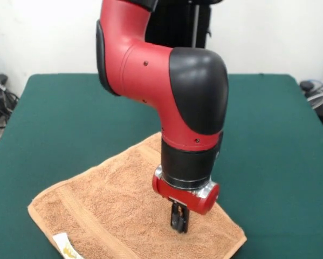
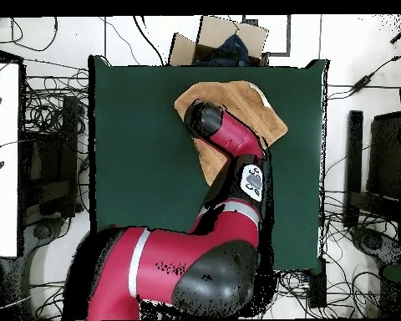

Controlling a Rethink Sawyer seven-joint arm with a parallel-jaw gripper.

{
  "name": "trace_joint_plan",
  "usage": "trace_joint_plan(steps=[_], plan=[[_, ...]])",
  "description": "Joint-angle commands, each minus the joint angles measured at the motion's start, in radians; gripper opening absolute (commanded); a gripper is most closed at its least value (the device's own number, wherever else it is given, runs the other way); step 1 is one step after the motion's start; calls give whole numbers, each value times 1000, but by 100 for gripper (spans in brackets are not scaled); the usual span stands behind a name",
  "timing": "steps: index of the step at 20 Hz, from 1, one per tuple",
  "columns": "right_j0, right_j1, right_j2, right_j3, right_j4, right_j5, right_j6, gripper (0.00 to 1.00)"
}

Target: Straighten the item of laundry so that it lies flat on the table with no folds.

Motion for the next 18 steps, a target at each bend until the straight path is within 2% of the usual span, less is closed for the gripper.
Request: trace_joint_plan(steps=[1,5,9,18], plan=[[-35,22,86,241,20,22,253,0],[-75,-21,152,377,45,-81,274,0],[-115,-39,215,465,54,-175,286,0],[-167,-38,290,540,59,-295,302,0]])
